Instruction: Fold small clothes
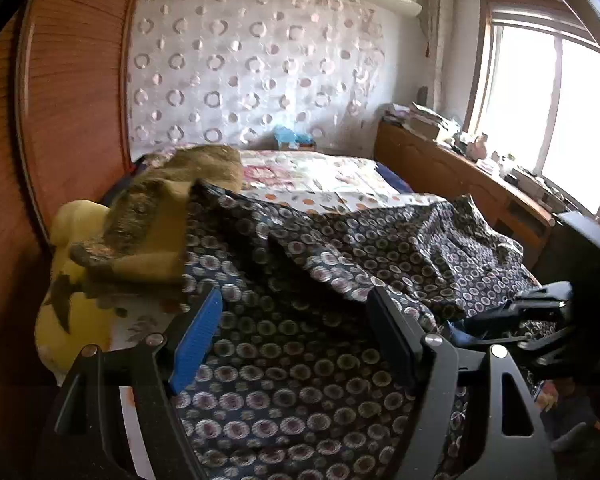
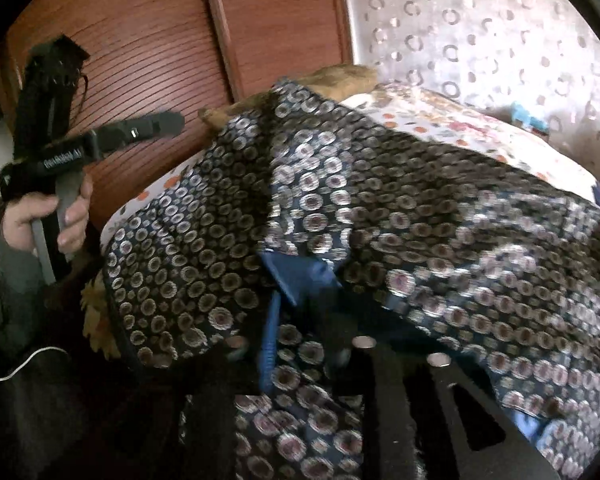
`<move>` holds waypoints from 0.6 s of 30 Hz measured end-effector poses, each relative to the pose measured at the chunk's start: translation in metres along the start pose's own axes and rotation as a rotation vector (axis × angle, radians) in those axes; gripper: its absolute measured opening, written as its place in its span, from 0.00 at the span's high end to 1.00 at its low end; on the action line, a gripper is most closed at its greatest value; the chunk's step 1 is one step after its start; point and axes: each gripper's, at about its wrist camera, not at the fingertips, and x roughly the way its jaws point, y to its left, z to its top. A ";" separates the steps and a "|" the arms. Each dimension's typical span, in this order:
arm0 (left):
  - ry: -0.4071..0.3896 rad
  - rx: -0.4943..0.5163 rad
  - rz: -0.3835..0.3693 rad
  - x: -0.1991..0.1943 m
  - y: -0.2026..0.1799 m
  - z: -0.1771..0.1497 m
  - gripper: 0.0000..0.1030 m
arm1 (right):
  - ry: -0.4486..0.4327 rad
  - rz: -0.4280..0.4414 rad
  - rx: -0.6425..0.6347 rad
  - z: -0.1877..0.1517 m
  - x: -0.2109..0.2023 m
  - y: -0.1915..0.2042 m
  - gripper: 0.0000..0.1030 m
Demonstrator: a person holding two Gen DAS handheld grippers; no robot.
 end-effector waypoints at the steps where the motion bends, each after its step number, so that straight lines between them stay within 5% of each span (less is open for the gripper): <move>1: 0.004 0.006 -0.002 0.003 -0.003 0.001 0.27 | -0.012 -0.009 0.006 -0.001 -0.004 -0.001 0.52; 9: 0.043 0.046 -0.003 0.042 -0.017 0.020 0.27 | -0.106 -0.141 0.107 -0.022 -0.046 -0.041 0.51; 18: 0.133 -0.026 -0.003 0.083 -0.005 0.022 0.28 | -0.093 -0.366 0.222 -0.051 -0.072 -0.118 0.51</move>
